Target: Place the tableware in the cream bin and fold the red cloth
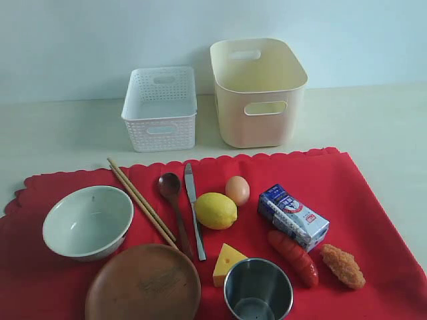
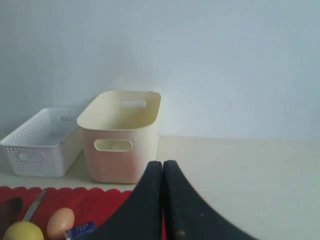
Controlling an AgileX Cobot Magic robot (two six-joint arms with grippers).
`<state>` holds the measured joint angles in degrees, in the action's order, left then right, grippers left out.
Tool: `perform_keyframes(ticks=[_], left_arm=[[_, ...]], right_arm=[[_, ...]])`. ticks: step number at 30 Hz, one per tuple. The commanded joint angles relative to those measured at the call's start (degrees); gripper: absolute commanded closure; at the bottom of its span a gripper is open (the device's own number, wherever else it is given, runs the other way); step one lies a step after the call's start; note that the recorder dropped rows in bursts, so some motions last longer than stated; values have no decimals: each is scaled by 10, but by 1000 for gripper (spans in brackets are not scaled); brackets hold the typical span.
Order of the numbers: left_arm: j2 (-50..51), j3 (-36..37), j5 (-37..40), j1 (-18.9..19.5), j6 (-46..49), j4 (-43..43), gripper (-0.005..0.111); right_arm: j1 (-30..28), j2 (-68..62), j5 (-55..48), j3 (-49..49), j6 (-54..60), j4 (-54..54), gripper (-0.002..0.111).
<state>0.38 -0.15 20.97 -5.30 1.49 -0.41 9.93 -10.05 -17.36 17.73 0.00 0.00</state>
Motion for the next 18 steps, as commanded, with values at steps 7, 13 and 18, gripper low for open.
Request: perform_keyframes(ticks=[7, 13, 18], left_arm=[[-4, 1, -5, 2, -1, -1, 107], [-4, 1, -5, 2, -1, -1, 107], [-4, 1, -5, 2, -1, -1, 107]], right_arm=[[1, -16, 16, 60, 0, 0, 108], [1, -16, 12, 60, 0, 0, 108], [1, -16, 12, 60, 0, 0, 108]])
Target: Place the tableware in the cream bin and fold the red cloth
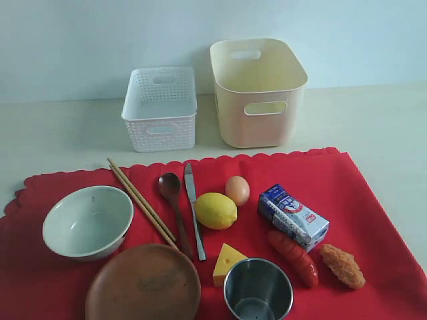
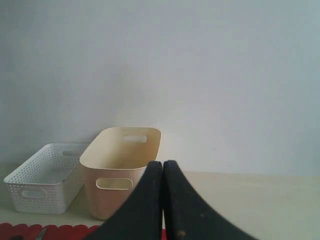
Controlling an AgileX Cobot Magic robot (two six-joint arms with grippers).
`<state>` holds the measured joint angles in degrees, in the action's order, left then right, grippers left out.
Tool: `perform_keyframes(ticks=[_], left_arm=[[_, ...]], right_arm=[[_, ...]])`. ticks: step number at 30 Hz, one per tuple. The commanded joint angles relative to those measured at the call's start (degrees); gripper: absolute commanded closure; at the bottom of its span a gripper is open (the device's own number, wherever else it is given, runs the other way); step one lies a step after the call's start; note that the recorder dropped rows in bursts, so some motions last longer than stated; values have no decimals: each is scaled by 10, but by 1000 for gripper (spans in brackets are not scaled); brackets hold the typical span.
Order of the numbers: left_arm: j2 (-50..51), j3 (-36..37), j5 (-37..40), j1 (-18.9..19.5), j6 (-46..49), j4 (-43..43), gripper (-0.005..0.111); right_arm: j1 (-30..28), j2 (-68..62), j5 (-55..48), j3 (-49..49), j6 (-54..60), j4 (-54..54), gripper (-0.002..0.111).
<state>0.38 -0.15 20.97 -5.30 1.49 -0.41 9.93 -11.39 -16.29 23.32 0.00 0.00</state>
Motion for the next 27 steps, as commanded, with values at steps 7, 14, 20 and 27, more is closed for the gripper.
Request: perform_keyframes(ticks=[7, 14, 20, 27], left_arm=[[-4, 1, -5, 2, -1, -1, 107], [-4, 1, -5, 2, -1, -1, 107], [-4, 1, -5, 2, -1, -1, 107], [-4, 1, -5, 2, -1, -1, 107]], right_arm=[[1, -4, 5, 4, -24, -56, 108], [1, -69, -14, 4, -14, -74, 108], [1, -178, -48, 29, 42, -111, 108], [1, -312, -118, 95, 224, -259, 103]])
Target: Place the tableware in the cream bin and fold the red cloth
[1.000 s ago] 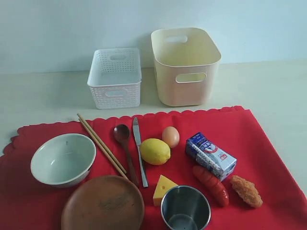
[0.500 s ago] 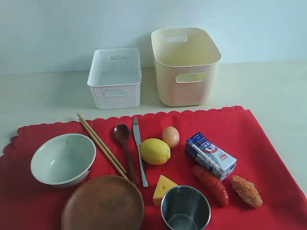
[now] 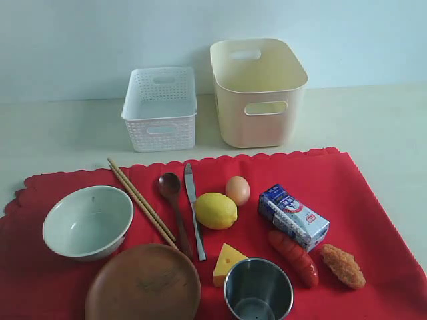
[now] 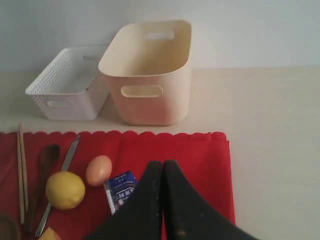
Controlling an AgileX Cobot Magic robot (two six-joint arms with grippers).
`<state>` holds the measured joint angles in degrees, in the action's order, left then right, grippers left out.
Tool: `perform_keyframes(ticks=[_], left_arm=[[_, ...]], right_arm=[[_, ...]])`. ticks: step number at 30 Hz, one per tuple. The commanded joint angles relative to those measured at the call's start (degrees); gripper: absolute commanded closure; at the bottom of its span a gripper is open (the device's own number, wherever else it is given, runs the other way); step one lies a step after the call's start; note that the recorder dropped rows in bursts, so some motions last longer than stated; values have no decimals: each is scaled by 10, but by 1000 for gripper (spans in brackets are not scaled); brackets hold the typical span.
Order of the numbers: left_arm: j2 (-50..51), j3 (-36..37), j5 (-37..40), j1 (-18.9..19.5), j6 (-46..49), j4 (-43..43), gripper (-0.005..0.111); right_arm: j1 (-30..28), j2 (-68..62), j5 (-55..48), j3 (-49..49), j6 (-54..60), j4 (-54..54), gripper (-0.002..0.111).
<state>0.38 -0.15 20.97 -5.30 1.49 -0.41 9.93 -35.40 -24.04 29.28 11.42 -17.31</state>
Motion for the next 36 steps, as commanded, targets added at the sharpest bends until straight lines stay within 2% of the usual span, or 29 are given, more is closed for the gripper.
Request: perform_keyframes(ticks=[1, 7, 11, 13, 18, 22, 27, 36], left_arm=[[-4, 1, -5, 2, -1, -1, 107], [-4, 1, -5, 2, -1, -1, 107], [-4, 1, -5, 2, -1, -1, 107], [-4, 1, -5, 2, -1, -1, 107], [-4, 1, -5, 2, -1, -1, 107], [-4, 1, -5, 2, -1, -1, 107], [-4, 1, -5, 2, -1, -1, 107], [-4, 1, -5, 2, -1, -1, 107]], right_arm=[[1, -97, -56, 47, 148, -118, 99], [5, -252, -139, 120, 310, -250, 62], [52, -350, -153, 183, 320, -197, 41], [75, -393, -153, 206, 318, -170, 35], [127, -479, -153, 268, 265, -99, 35], [154, -532, -157, 308, 154, 11, 35], [156, -592, -192, 337, 72, 100, 35], [154, -684, -198, 352, 13, 151, 35]])
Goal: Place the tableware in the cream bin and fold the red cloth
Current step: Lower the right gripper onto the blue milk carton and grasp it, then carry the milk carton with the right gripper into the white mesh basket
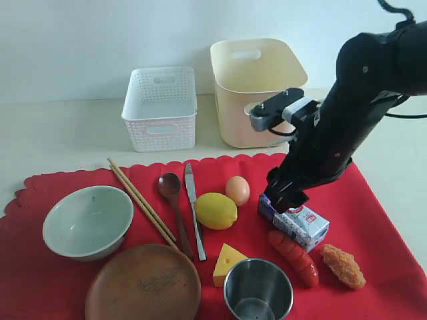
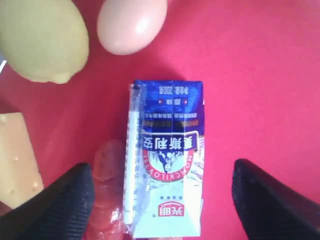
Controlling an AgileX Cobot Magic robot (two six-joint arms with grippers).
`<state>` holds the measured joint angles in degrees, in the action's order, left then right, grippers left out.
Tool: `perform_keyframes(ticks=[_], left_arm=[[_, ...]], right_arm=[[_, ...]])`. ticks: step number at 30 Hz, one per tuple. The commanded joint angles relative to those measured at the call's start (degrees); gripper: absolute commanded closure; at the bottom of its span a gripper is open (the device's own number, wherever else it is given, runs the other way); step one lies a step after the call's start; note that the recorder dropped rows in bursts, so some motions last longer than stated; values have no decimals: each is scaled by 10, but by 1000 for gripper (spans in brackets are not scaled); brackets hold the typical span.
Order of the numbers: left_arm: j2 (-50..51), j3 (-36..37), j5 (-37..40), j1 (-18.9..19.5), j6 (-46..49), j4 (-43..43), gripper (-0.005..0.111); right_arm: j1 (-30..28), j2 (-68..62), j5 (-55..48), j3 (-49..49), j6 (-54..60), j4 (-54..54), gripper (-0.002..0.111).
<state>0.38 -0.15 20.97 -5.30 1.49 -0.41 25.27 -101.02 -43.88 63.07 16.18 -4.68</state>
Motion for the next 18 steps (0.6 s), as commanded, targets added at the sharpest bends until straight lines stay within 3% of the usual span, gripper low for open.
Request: perform_keyframes(ticks=[1, 13, 18], left_arm=[[-4, 1, -5, 2, -1, -1, 107], [-4, 1, -5, 2, -1, -1, 107], [-4, 1, -5, 2, -1, -1, 107]], right_arm=[[1, -33, 3, 16, -39, 23, 35], [1, -97, 41, 20, -34, -8, 35], [1, -104, 47, 20, -34, -9, 46]])
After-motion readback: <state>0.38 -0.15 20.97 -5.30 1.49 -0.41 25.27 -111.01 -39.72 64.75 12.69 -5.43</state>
